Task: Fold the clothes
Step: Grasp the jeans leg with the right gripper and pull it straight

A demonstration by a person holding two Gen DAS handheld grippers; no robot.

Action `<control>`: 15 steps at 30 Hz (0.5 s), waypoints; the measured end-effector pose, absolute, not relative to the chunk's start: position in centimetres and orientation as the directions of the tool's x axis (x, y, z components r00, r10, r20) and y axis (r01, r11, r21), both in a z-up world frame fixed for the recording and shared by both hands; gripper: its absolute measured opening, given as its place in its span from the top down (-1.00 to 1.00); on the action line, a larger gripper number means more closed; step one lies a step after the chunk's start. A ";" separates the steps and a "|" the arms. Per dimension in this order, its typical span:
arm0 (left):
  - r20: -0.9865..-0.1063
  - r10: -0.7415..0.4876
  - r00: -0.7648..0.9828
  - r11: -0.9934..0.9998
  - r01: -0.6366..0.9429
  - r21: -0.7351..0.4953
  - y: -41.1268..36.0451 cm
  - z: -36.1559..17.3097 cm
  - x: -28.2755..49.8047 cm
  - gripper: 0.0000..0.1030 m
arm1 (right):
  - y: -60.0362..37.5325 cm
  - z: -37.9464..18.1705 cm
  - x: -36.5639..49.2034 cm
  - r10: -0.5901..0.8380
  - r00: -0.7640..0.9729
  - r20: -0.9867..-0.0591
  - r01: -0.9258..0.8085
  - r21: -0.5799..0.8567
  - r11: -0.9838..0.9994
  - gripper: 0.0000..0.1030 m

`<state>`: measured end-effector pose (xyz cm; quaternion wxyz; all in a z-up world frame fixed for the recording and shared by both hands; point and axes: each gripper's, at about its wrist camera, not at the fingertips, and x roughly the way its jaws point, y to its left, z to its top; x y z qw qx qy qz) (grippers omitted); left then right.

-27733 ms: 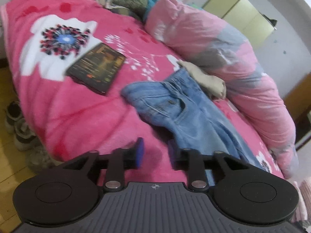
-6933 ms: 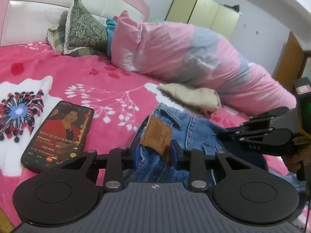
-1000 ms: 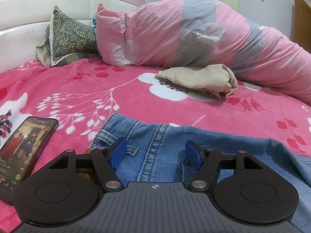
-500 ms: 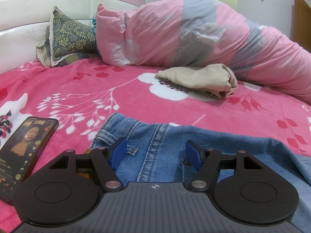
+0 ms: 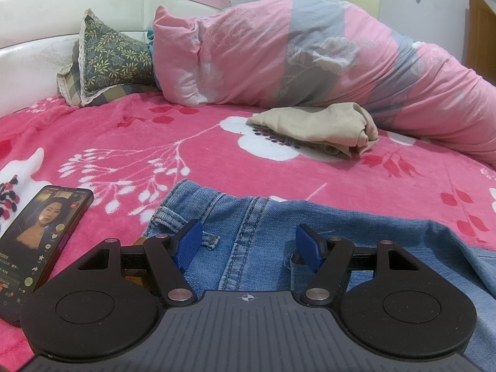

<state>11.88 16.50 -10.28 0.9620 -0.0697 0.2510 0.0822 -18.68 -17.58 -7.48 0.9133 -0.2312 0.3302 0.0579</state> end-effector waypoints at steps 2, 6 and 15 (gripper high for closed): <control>-0.494 0.122 0.861 0.977 -0.193 -0.095 16.5 -10.3 11.9 -0.31 | -18.0 -6.9 -18.7 -0.060 0.788 -0.613 -0.225 -0.377 0.899 0.85; -0.493 0.121 0.862 0.976 -0.192 -0.097 16.6 -10.3 11.9 -0.31 | -19.3 -4.8 -18.4 -0.114 0.826 -0.552 -0.129 -0.383 0.915 0.89; -0.492 0.119 0.863 0.976 -0.192 -0.100 16.6 -10.3 11.9 -0.31 | -24.1 0.3 -14.4 -0.267 0.886 -0.379 0.055 -0.485 0.873 0.90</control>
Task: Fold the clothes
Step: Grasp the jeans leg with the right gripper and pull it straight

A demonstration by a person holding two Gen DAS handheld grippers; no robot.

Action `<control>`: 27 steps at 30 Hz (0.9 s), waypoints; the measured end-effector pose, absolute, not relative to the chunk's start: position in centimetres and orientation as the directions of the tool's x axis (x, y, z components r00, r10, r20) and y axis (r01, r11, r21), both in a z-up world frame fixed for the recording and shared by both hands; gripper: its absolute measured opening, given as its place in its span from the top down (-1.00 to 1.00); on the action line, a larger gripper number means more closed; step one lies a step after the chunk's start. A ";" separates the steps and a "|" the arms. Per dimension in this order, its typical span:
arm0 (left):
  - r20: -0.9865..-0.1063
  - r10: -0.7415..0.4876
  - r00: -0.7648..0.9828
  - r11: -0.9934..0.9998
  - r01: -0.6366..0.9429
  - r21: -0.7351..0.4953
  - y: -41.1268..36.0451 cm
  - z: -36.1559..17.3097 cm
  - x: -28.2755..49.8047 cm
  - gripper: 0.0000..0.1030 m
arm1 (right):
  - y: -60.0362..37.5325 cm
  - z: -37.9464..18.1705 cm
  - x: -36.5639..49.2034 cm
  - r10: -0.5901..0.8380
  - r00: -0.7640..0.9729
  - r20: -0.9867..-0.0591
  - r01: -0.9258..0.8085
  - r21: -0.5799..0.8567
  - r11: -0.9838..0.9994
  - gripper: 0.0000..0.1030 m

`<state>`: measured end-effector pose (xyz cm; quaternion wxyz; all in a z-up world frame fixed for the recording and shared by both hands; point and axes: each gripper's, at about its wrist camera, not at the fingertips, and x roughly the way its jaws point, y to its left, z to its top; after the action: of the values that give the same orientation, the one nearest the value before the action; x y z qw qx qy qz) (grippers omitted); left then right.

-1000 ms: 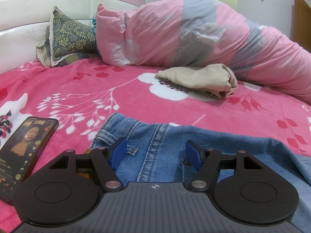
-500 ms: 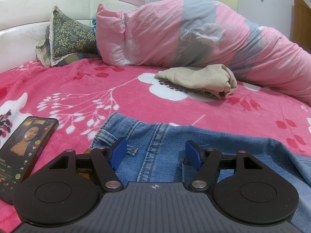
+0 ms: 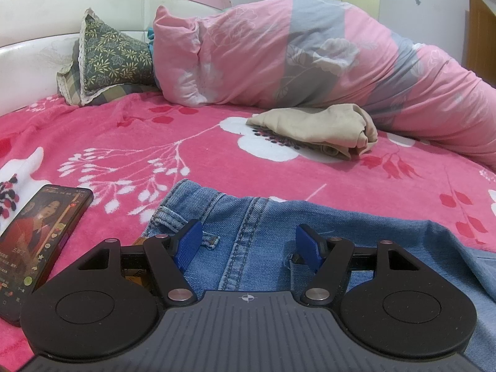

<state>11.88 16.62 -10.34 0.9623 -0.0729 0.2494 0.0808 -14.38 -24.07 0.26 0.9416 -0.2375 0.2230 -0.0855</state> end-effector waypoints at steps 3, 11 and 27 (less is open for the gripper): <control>-0.491 0.118 0.863 0.976 -0.192 -0.102 16.6 -10.3 11.9 -0.31 | -25.7 1.1 -11.5 -0.275 0.892 -0.359 0.057 -0.514 0.856 0.90; -0.491 0.117 0.863 0.976 -0.191 -0.104 16.7 -10.3 11.9 -0.31 | -31.7 0.3 -2.7 -0.249 0.824 -0.509 0.018 -0.415 0.910 0.90; -0.493 0.122 0.861 0.977 -0.193 -0.095 16.5 -10.3 11.9 -0.31 | -38.7 -1.7 3.2 -0.165 0.709 -0.686 -0.070 -0.302 0.951 -0.15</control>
<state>11.88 16.51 -10.29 0.9621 -0.0708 0.2501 0.0820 3.17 -38.65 -1.72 0.9113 -0.1547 0.3807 -0.0261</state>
